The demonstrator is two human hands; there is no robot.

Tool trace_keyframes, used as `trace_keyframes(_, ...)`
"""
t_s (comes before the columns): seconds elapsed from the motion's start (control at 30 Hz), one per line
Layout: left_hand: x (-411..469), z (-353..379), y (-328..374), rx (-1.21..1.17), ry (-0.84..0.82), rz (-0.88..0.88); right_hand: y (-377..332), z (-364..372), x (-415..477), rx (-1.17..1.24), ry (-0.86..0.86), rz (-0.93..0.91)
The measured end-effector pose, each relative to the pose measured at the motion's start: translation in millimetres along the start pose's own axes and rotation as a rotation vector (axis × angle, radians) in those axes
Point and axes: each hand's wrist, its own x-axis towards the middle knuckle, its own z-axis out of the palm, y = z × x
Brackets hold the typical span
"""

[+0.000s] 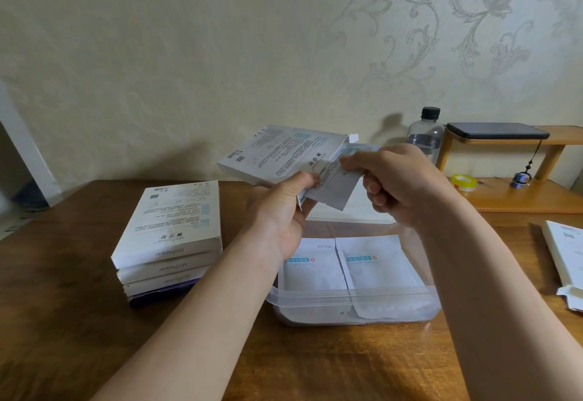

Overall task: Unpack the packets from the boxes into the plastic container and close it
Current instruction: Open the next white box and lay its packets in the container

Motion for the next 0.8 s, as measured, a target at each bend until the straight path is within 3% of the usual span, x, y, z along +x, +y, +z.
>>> trace_keyframes(0.1,-2,0,2,0.013,0.003,-0.003,-2,-8,1,-0.200,0.096,-0.041)
trace_keyframes(0.23,-4,0,4,0.036,0.027,0.011,1,-15,9,-0.450,0.369,-0.374)
trace_keyframes(0.33,-4,0,2,0.004,0.043,-0.004,6,-9,9,-0.768,0.171,-0.610)
trace_keyframes(0.47,-2,-4,1,-0.009,0.084,0.006,9,0,7,-1.007,0.014,-0.723)
trace_keyframes(0.8,1,-3,3,-0.027,0.090,0.023,7,-6,7,-0.873,0.047,-0.898)
